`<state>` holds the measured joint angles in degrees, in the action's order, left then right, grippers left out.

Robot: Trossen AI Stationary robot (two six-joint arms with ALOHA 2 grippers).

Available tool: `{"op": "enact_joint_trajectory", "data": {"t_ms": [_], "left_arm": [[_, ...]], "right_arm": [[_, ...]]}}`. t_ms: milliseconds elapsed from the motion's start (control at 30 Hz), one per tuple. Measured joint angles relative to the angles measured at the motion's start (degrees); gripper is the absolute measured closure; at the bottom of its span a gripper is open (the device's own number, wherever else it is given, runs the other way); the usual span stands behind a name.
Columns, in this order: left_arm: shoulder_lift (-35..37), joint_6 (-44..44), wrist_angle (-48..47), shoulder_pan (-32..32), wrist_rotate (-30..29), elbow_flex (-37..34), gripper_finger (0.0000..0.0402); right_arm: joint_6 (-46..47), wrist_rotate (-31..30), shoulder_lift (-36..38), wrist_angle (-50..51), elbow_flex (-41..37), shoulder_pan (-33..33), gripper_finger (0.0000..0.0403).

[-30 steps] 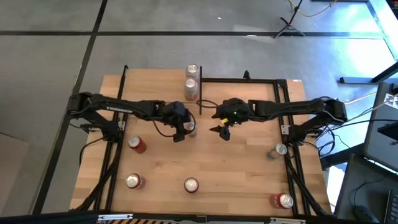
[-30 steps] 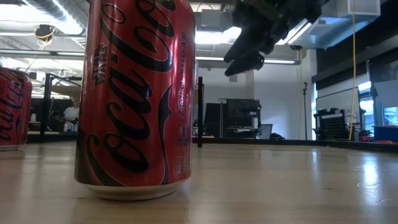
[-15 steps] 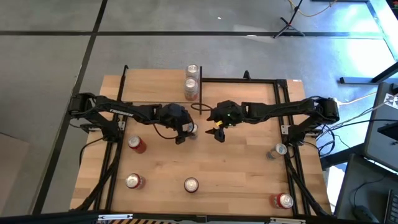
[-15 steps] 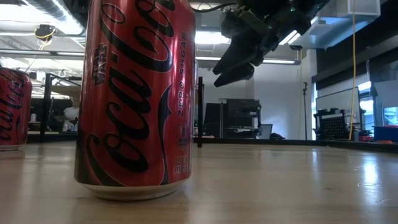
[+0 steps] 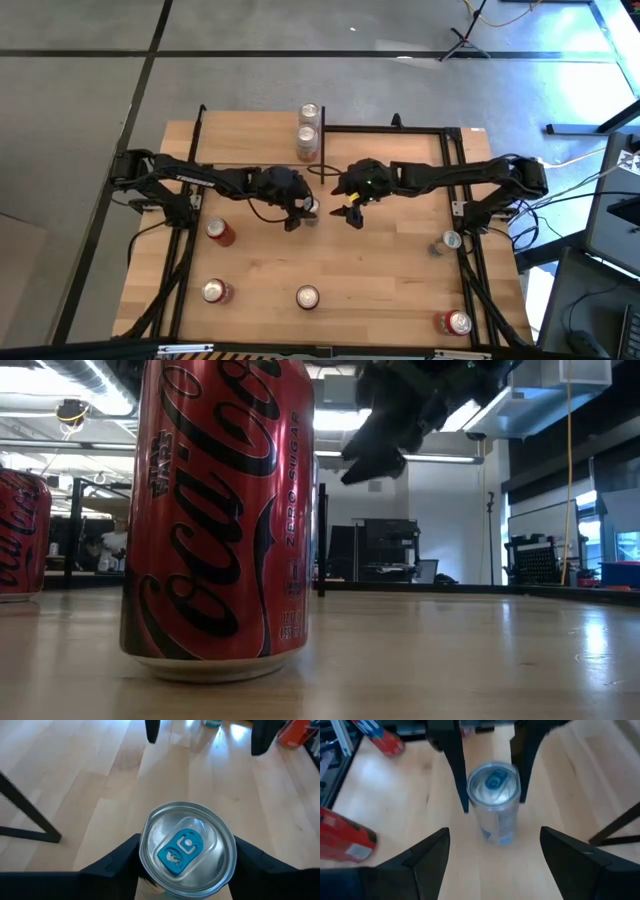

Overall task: Place canned beverage on shelf
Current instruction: Put the left blue soda can on the shelf

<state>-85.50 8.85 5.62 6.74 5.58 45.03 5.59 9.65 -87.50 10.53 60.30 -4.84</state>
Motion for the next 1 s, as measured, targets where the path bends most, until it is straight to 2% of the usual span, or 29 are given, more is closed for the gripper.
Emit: {"op": "enact_joint_trajectory", "data": {"t_ms": [167, 367, 633, 833, 1000], "left_arm": [[3.0, 1.5, -8.4, 0.0, 0.1, 4.5, 0.0196], [10.8, 4.7, -17.3, -0.6, -1.4, 10.6, 0.0194], [21.1, 6.0, -34.3, 0.4, -7.5, 19.0, 0.0192], [27.2, 4.5, -41.2, 4.8, -8.9, 21.4, 0.0191], [31.7, 2.5, -41.7, 10.3, -7.6, 21.8, 0.0191]], "right_arm": [[-1.2, 0.0, 2.7, 3.9, 3.8, 0.0, 0.0105], [-1.8, -0.2, 6.2, 8.0, 8.2, -0.1, 0.0105], [-1.6, -3.1, 8.6, 11.0, 12.0, -1.2, 0.0105], [0.2, -3.6, 8.6, 10.8, 13.9, -4.5, 0.0105], [1.8, -3.9, 8.6, 11.5, 17.6, -9.3, 0.0105]]}}
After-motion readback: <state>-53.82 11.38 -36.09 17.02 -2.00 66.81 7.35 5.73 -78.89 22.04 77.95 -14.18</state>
